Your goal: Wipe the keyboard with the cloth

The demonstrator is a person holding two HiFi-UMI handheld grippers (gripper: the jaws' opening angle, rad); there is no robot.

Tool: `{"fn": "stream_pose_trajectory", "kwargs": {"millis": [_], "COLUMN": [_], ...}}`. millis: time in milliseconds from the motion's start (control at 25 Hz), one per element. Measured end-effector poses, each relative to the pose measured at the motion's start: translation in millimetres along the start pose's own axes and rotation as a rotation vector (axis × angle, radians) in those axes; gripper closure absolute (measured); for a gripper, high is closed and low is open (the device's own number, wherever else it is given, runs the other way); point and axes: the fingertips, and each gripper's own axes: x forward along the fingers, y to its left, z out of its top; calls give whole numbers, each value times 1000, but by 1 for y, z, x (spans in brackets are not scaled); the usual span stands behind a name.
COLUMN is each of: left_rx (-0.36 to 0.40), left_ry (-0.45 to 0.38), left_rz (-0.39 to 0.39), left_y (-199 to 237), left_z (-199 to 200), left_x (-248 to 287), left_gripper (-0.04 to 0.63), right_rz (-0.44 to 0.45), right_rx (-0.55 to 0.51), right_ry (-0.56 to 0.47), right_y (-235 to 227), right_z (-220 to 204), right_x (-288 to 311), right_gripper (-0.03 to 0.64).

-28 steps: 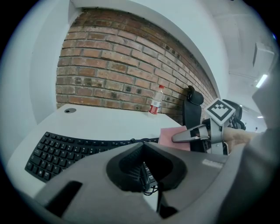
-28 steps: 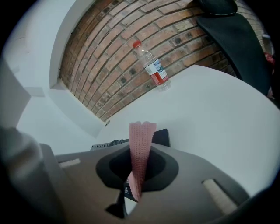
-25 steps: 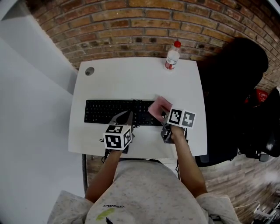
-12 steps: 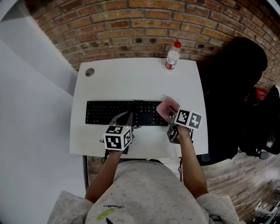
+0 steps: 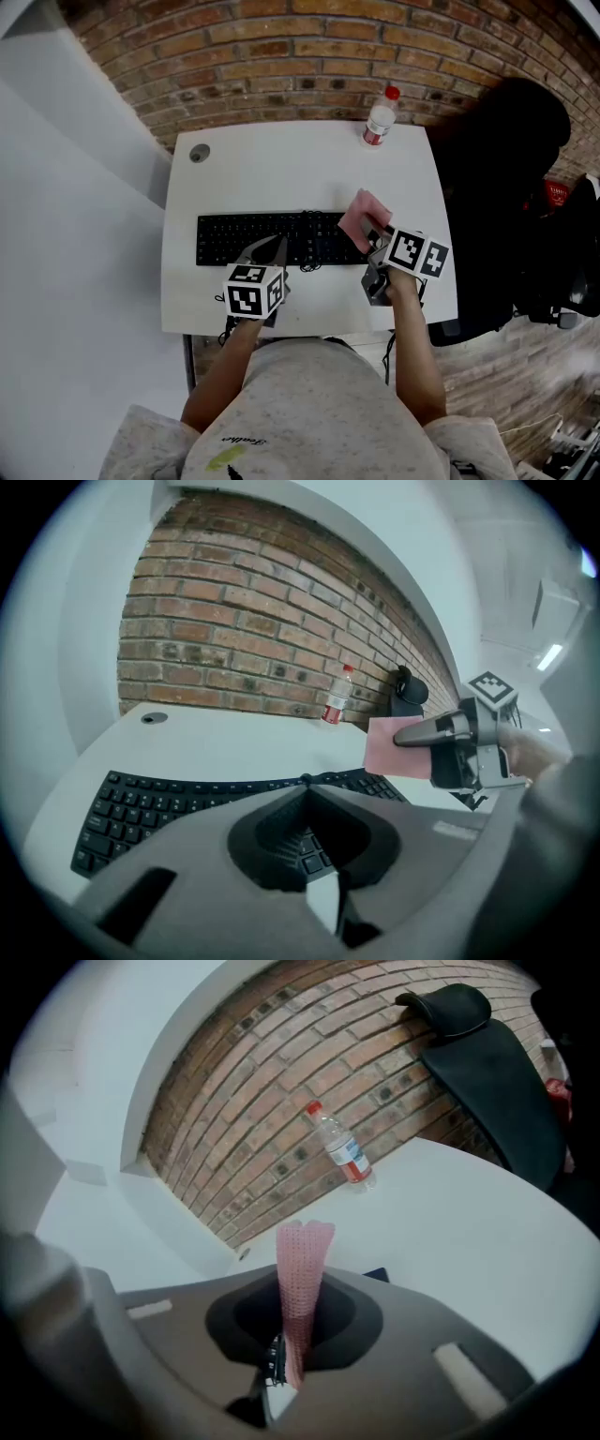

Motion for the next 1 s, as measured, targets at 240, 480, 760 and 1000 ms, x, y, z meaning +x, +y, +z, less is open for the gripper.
{"fn": "stream_pose_trajectory", "kwargs": {"millis": [240,480,760,1000], "left_rx": [-16,-39,-69,-92], "left_ry": [0,-8,-15,-23], "left_rz": [20,58,94,135], "left_y": [36,79,127,165], "left_z": [-9,-16,-28,-36], "left_x": [-25,-56,-88,-118], "left_gripper": [600,600,601,600], "right_rz": [81,143,220,279], "right_rx": [-48,-61,-85,-81], "right_ry": [26,84,161,226], "right_y": [66,122,191,238], "right_z": [-20,-57,-107,-148], "right_x": [21,53,91,121], "right_gripper": [591,591,591,591]}}
